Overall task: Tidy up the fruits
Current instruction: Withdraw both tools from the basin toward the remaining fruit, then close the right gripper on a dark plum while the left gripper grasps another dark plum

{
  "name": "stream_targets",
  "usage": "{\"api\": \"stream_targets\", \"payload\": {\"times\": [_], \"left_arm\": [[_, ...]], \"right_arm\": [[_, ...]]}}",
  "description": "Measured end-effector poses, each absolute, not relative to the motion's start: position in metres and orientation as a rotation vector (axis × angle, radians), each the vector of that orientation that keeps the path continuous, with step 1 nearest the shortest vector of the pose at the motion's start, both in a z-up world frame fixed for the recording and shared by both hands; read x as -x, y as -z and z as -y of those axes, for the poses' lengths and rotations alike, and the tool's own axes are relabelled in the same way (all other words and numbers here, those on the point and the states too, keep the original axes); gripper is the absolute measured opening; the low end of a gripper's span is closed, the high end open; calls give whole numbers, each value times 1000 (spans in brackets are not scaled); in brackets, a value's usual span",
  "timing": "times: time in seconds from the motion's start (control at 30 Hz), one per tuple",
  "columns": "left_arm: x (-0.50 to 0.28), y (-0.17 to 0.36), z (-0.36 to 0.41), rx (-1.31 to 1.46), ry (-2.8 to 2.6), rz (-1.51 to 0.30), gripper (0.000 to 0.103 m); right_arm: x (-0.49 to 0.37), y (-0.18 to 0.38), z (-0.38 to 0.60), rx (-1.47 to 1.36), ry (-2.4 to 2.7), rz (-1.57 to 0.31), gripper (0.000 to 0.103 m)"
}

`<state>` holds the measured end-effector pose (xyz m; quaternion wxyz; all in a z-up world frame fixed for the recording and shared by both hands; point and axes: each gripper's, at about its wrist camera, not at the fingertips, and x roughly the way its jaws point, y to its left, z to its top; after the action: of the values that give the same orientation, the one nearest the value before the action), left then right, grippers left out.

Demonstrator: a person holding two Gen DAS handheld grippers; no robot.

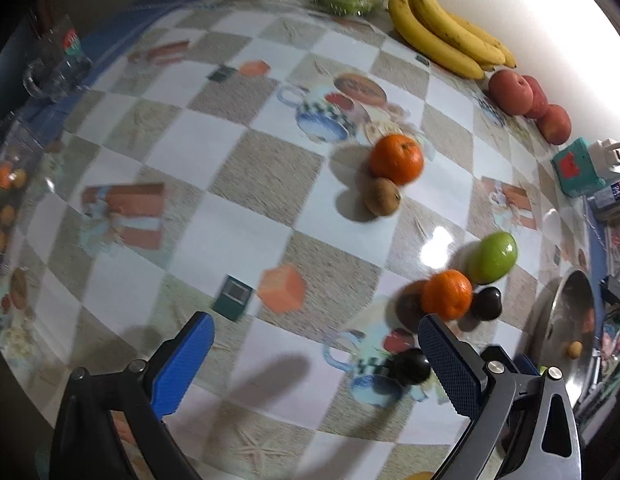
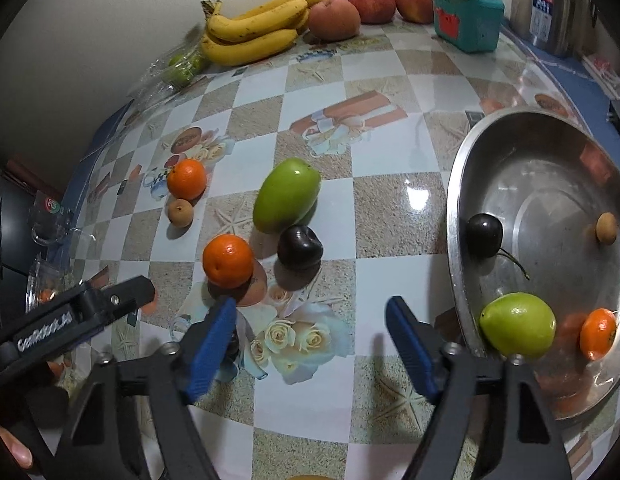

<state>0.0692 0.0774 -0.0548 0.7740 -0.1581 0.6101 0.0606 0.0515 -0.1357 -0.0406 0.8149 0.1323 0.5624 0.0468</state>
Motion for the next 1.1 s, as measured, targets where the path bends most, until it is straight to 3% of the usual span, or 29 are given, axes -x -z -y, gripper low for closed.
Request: {"api": "stream_targets", "payload": {"times": [0.37, 0.9, 1.1], "left_arm": [[-70, 63, -77, 404, -129, -1356, 103], [-78, 73, -73, 418, -130, -1386, 103], [-78, 76, -75, 428, -134, -1391, 103]], "right_arm": [[-67, 48, 143, -366, -123, -1208, 44], [-89, 58, 139, -428, -147, -1201, 40], [-93, 58, 138, -439, -145, -1196, 34]]}}
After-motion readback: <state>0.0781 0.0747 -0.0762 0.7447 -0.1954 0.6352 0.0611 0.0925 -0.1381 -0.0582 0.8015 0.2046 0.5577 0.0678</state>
